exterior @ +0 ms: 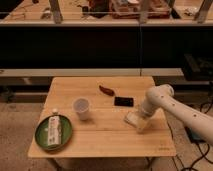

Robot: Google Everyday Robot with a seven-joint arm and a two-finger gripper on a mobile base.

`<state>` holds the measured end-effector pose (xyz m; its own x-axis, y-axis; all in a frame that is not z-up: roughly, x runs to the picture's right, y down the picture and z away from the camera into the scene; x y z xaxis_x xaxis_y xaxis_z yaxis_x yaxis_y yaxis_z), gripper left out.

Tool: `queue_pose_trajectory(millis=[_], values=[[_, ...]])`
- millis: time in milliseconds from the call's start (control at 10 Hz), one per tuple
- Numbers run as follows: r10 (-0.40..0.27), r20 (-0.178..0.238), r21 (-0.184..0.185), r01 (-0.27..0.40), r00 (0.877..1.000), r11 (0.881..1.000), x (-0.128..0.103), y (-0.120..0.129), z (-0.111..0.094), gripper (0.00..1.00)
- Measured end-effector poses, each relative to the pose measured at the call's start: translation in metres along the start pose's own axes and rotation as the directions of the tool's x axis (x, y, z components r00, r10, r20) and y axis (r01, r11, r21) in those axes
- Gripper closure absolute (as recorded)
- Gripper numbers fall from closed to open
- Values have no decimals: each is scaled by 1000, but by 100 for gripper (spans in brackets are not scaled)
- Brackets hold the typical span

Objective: Place the white sponge in the ceramic cup

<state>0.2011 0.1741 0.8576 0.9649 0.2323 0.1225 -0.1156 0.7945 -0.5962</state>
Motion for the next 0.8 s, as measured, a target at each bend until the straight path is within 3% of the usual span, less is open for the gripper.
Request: queue_pose_trajectory(millis=[300,600,800], values=[[4,8,-3,-4,1000,1000,4,1,10,20],[7,28,-52,-5,1000,999,3,2,22,20],[-1,16,-48,2,1000,999,-4,-3,18,37]])
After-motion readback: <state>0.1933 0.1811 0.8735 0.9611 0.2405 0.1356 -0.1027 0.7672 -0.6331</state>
